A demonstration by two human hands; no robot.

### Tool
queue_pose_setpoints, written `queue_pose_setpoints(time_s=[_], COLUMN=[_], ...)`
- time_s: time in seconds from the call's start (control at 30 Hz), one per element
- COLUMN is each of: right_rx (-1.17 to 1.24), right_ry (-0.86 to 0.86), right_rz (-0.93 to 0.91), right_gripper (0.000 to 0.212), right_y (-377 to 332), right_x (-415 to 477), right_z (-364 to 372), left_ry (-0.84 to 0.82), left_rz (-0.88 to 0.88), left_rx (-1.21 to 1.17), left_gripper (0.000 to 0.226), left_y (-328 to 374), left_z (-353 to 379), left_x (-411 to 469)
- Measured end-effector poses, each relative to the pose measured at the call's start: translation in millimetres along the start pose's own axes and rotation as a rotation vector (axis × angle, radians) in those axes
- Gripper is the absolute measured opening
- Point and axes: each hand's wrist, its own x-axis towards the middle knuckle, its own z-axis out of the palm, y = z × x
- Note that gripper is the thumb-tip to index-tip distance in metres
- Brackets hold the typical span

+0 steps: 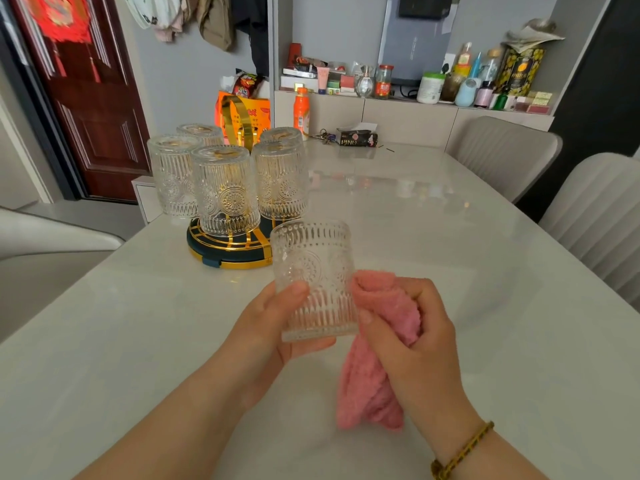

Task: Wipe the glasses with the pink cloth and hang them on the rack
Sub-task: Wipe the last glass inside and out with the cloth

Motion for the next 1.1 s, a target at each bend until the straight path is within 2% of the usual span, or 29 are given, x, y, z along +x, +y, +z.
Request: queue_pose_setpoints(time_s=[0.1, 0.17, 0.27, 0.33, 0.4, 0.5, 0.57, 0.67, 0.77, 0.83, 0.97, 1.03, 1.1], right_rx=[-0.179, -0.226, -0.078, -0.001, 0.035, 0.138, 0.19, 0.187, 0.077, 0.001, -0.153, -0.239, -0.269], right_ry=[-0.015, 0.021, 0.147, 0.176, 0.135, -0.018, -0.07, -0.064, -0.036, -0.044, -0.077, -0.112, -0.108], right_rz=[-0.219, -0.234, -0.069, 0.041, 0.163, 0.327, 0.361, 0.275, 0.116, 0.015, -0.159, -0.272, -0.329], right_gripper=[0.018, 0.021, 0.034, 0.023, 0.022, 0.015, 0.015, 0.014, 0.022, 0.021, 0.018, 0.018, 0.02], right_y=[-3.0, -1.8, -6.3, -2.6, 3.8, 12.5, 14.0, 12.4, 8.9, 8.7, 10.0, 9.1, 8.4], right_x=[-0.6, 2.5, 7.0, 11.2, 14.5, 11.5, 7.6, 5.2, 5.2, 5.1, 5.2, 3.2, 2.4], right_z=[-1.5, -4.1, -7.7, -10.7, -10.6, -4.8, -1.9, -3.9, -5.6, -4.8, -0.4, 1.3, 0.1], left_ry=[-0.009, -0.046, -0.108, -0.14, -0.138, -0.048, 0.0, 0.039, 0.013, 0.007, -0.004, -0.063, -0.12], left_rz=[-0.031, -0.056, -0.086, -0.078, -0.045, -0.017, -0.03, -0.079, -0.097, -0.089, -0.079, -0.062, -0.072], left_rx=[0.075, 0.097, 0.096, 0.076, 0.001, -0.095, -0.112, -0.04, 0.014, -0.002, 0.011, 0.073, 0.076], left_gripper=[0.071, 0.079, 0.083, 0.089, 0.099, 0.108, 0.108, 0.077, 0.049, 0.043, 0.05, 0.078, 0.095], left_y=[-5.6, -8.2, -7.3, -4.5, -2.9, -0.8, -0.5, -0.4, -0.6, -1.2, -6.7, -7.9, -8.5], left_z=[2.9, 4.8, 5.8, 7.3, 7.6, 3.3, 0.2, -0.4, 0.0, 0.8, 1.4, 1.4, 0.4], left_x=[-0.9, -1.6, -3.6, -5.2, -5.4, -0.7, 0.4, 0.2, 1.4, 1.8, -0.3, -0.6, -0.6])
